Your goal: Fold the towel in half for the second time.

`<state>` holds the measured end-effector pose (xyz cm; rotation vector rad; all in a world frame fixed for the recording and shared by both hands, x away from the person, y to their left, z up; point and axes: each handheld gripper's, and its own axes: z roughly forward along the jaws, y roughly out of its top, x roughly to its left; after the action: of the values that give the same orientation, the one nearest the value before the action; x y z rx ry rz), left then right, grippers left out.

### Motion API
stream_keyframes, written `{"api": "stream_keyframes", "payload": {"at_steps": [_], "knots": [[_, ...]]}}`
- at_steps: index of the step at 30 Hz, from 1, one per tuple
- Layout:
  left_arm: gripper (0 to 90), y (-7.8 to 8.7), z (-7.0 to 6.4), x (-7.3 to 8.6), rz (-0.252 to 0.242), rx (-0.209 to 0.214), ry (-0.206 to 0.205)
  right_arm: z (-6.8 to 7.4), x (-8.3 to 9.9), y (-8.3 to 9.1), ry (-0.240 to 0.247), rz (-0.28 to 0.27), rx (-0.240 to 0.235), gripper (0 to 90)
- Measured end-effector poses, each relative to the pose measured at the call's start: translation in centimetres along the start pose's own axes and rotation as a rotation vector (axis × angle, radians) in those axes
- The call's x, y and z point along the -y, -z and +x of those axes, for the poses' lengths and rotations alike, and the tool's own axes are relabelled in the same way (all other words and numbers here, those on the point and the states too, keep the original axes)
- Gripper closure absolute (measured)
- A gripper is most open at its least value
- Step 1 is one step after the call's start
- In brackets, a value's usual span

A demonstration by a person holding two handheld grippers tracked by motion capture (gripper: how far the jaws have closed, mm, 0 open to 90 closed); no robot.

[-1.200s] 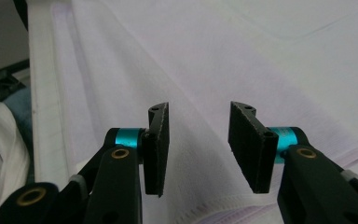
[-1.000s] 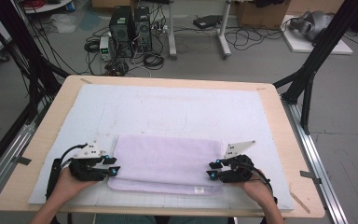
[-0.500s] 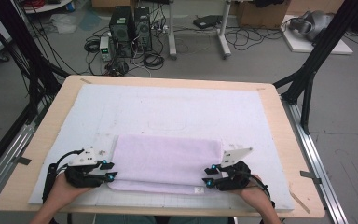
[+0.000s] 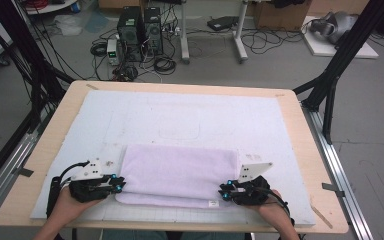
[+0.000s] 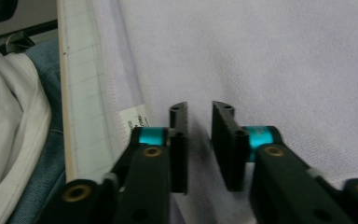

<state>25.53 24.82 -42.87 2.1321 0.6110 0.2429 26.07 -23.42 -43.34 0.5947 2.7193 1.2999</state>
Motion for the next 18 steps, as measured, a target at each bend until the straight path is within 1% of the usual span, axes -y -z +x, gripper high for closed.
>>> {"api": "stream_keyframes", "payload": {"at_steps": [2, 4, 5, 7, 8, 9, 10, 11, 12, 13, 14, 15, 16, 18], "knots": [[65.1, 0.5, 0.0, -0.1, -0.006, -0.007, 0.006, 0.2, 0.1, 0.3, -0.003, -0.015, -0.006, 65.7], [62.8, 0.7, -0.1, -0.1, -0.017, 0.0, -0.001, 0.3, 0.2, 0.4, -0.003, -0.021, -0.017, 61.9], [61.0, 0.7, -0.2, -0.1, -0.015, 0.005, -0.008, 0.3, 0.3, 0.4, 0.001, -0.015, -0.018, 60.7], [57.3, 0.1, -0.6, 0.2, 0.008, 0.025, -0.021, 0.3, 0.6, 0.1, 0.008, 0.003, -0.015, 59.0], [57.2, -0.2, -0.7, 0.4, 0.021, 0.024, -0.028, 0.4, 0.8, -0.2, 0.005, 0.014, -0.013, 58.8], [57.0, -0.6, -0.8, 0.6, 0.044, 0.017, -0.036, 0.3, 0.9, -0.3, 0.013, 0.021, -0.006, 58.8], [57.2, -0.9, -0.9, 0.8, 0.059, 0.01, -0.045, 0.4, 1.1, -0.5, 0.019, 0.017, -0.002, 59.1], [58.9, -1.1, -1.1, 0.9, 0.054, -0.01, -0.061, 0.4, 1.1, -0.5, 0.023, 0.012, 0.001, 60.7], [64.2, -1.0, -1.1, 1.0, 0.049, -0.026, -0.072, 0.4, 1.2, -0.5, 0.02, 0.006, 0.004, 62.6], [69.6, -0.9, -1.0, 0.9, 0.051, -0.031, -0.066, 0.3, 1.3, -0.5, 0.023, 0.004, 0.007, 65.9], [75.6, -0.9, -0.9, 0.9, 0.043, -0.029, -0.055, 0.3, 1.3, -0.5, 0.021, 0.007, 0.013, 71.1], [81.1, -0.8, -0.8, 0.8, 0.042, -0.029, -0.056, 0.2, 1.2, -0.4, 0.021, 0.006, 0.016, 76.8], [84.2, -0.7, -0.7, 0.7, 0.039, -0.03, -0.058, 0.1, 1.1, -0.3, 0.015, 0.008, 0.01, 80.8], [85.6, -0.5, -0.8, 0.4, 0.027, -0.034, -0.056, -0.1, 0.7, -0.2, 0.019, 0.013, 0.006, 83.6]]}}
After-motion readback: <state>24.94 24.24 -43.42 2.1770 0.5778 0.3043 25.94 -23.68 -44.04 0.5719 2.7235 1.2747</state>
